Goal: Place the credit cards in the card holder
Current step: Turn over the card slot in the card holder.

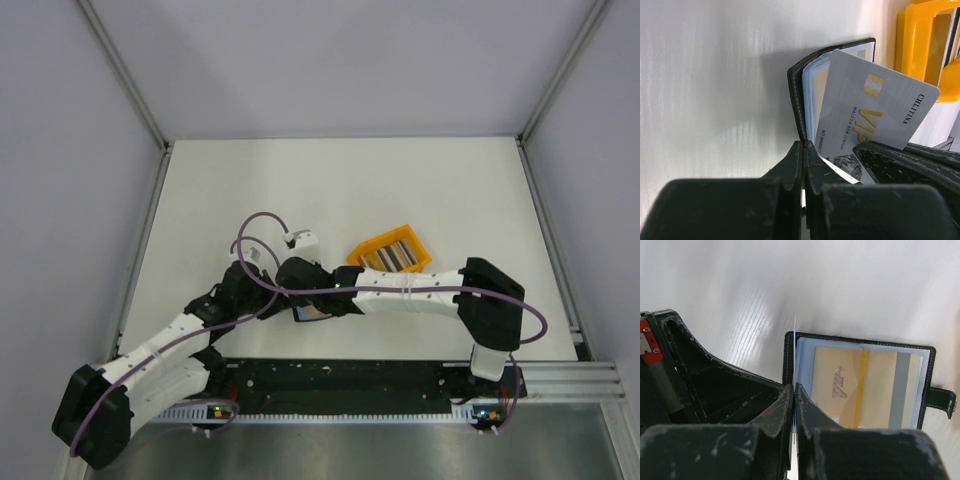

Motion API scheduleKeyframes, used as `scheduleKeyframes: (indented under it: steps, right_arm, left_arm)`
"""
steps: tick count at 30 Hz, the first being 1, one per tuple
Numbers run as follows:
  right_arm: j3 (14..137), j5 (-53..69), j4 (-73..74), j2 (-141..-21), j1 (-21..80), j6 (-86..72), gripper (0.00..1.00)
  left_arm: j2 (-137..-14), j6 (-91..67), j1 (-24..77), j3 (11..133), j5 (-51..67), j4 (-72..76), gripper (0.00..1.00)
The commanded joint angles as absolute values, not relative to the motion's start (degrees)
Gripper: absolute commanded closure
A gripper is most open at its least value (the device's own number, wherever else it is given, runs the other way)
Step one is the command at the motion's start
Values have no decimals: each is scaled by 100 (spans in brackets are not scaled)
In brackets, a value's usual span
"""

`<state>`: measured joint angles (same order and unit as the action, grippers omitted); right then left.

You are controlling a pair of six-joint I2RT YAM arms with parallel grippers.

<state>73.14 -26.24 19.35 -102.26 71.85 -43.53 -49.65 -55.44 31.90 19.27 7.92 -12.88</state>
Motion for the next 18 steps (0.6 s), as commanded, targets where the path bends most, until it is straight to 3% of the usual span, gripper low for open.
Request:
scheduleKeyframes:
  steps: [1, 18]
  right_arm:
    - [7242, -2953, 1863, -9941, 7277, -4307, 100]
    - [7145, -2611, 1732, -10072, 7181, -4456, 100]
  left_arm:
    - [-4931, -5555, 3199, 1978, 774, -1063, 100]
    - [-4904, -5563, 3199, 1986, 800, -1037, 100]
